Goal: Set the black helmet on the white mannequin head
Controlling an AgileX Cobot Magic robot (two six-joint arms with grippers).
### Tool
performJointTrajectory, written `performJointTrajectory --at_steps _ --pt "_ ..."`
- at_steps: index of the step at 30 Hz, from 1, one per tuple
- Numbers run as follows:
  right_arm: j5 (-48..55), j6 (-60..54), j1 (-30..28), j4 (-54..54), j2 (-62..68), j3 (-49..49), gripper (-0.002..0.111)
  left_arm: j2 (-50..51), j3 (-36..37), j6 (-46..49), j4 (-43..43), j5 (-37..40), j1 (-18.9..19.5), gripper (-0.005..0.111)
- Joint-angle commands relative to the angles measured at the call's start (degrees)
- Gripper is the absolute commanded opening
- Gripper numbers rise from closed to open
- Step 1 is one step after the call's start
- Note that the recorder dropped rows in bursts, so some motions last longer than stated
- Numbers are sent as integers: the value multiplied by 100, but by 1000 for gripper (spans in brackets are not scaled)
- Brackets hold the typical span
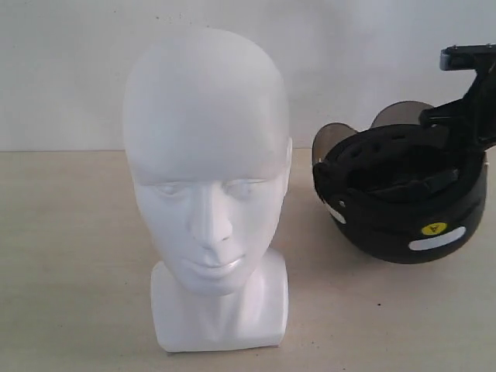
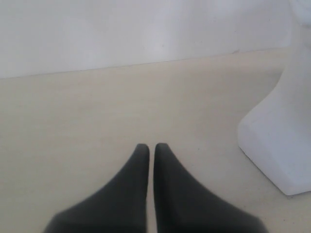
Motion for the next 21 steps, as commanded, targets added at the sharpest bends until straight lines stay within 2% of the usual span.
performJointTrajectory --at_steps 1,4,5,7,16,18,19,21 --pt "-66 -972 -465 772 -383 -22 0 -18 -3 20 -2 -39 19 4" --pt "-75 -1489 -508 1029 -383 106 0 -18 -3 20 -2 -39 19 4" --pt "-113 -2245 -493 1439 -383 317 0 -18 -3 20 -2 -39 19 4" --pt "-37 -3071 -493 1776 -383 539 0 -18 -3 20 -2 -39 19 4" --pt "509 -4957 -493 2347 -383 579 0 -18 -3 20 -2 -39 19 4" --pt "453 -5050 -493 2581 -383 579 6 -18 -3 20 -2 -39 19 4" --pt "426 -5050 -493 2653 -383 579 13 -18 -3 20 -2 -39 19 4" --pt "406 -5149 -493 2679 -383 579 35 -18 -3 20 -2 -39 19 4"
